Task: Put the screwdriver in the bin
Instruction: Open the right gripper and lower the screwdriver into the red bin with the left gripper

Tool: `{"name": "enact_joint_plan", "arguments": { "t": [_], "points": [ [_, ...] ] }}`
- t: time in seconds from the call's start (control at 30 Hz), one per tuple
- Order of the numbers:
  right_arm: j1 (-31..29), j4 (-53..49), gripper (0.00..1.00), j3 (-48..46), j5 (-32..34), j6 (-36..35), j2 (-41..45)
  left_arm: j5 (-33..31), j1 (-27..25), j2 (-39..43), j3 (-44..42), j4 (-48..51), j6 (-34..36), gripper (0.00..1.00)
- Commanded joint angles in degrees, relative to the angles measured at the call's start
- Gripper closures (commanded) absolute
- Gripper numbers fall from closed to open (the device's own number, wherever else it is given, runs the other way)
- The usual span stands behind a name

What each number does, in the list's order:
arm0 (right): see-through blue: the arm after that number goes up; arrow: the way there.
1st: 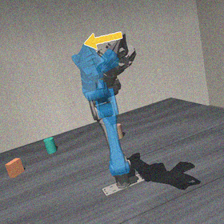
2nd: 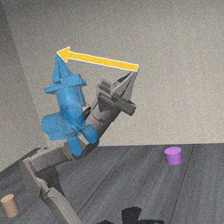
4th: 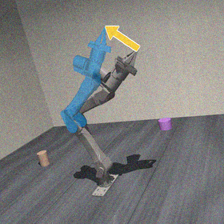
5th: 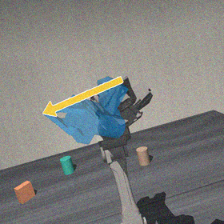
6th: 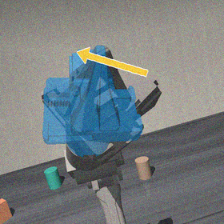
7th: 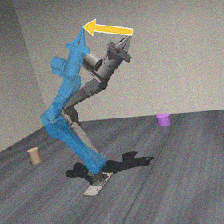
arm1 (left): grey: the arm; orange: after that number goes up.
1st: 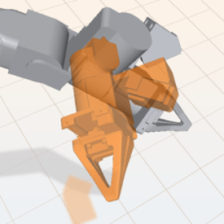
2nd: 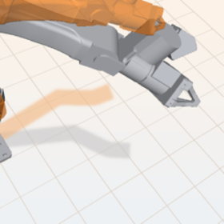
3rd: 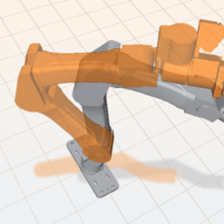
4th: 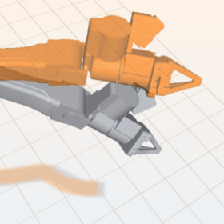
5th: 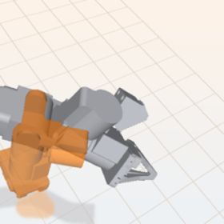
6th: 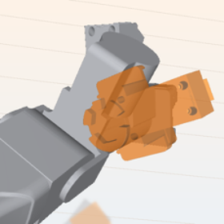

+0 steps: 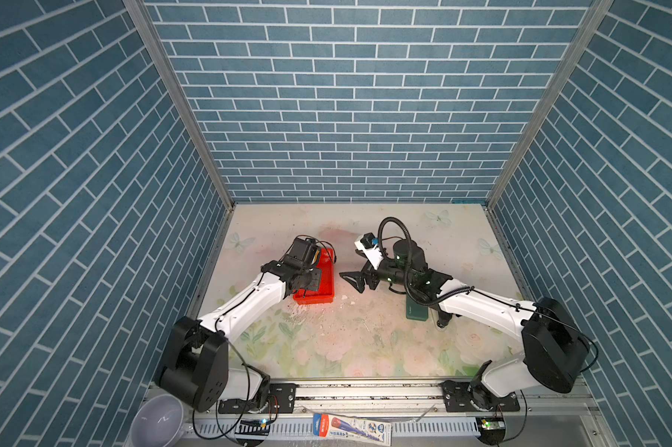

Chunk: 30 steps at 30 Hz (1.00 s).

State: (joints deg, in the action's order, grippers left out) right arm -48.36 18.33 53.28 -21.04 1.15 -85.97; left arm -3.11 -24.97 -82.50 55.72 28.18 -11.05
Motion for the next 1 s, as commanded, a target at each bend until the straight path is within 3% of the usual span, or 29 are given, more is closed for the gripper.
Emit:
{"name": "enact_joint_plan", "arguments": {
  "t": [0.0,0.3,0.73,0.97],
  "points": [
    [-1.1,-2.4,0.01,2.2,0.5,-5.5,-1.2,0.2,1.1,-3.4,3.6,1.0,2.1,1.00],
    [-1.4,-2.0,0.01,0.2,2.9,-5.5,-0.8,1.8,1.9,-12.8,9.2,2.2,4.8,1.00],
    [-1.4,0.9,0.01,-3.7,7.8,-3.3,0.5,7.3,1.9,-19.3,12.4,3.2,5.8,1.00],
    [-1.4,1.3,0.01,-4.0,8.4,-3.4,0.9,6.2,1.9,-20.6,12.5,2.7,5.7,0.85]
  ]
}}
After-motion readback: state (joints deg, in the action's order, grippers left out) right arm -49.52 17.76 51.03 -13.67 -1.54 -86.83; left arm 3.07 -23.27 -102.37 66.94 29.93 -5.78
